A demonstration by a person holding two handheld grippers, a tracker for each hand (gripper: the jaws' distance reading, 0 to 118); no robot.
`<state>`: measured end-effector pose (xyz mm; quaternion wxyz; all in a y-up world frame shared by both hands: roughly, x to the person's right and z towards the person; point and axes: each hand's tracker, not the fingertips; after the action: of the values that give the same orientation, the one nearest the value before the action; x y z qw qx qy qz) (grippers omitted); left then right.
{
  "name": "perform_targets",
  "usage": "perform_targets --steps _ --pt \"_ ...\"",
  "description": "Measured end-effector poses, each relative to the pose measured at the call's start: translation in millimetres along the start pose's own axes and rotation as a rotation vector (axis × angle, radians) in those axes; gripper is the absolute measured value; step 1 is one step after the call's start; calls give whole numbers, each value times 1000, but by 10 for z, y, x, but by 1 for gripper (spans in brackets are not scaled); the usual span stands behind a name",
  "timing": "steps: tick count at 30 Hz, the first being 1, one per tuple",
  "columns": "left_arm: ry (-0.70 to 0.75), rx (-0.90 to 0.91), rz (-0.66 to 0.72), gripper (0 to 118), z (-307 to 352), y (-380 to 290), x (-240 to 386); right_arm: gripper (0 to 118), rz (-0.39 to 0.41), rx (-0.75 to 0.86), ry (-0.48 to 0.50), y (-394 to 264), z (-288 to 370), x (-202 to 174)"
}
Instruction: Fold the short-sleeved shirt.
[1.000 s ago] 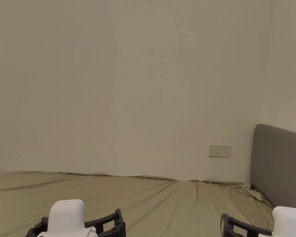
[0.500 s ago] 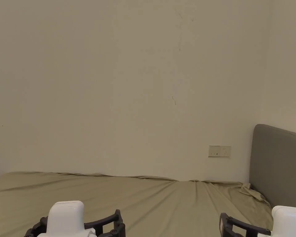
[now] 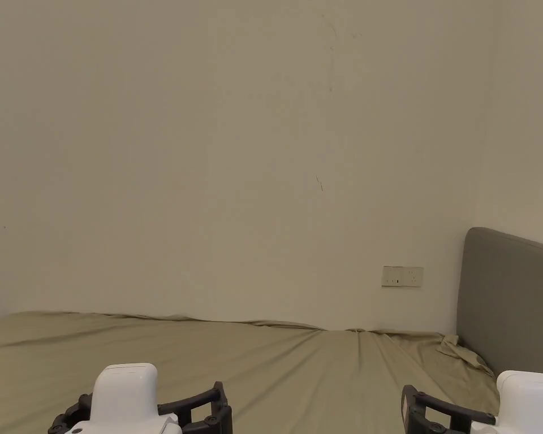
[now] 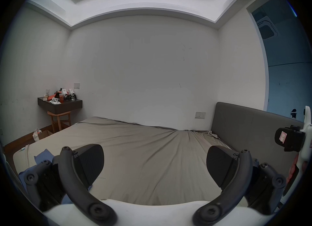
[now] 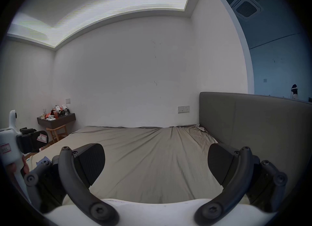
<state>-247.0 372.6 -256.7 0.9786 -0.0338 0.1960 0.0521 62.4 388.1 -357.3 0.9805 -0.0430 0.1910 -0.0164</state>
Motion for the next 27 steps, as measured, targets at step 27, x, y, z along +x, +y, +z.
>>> perform_targets --steps 27 --pt "-22 -32 37 118 -2 -3 -49 118 34 12 -7 37 30 -10"
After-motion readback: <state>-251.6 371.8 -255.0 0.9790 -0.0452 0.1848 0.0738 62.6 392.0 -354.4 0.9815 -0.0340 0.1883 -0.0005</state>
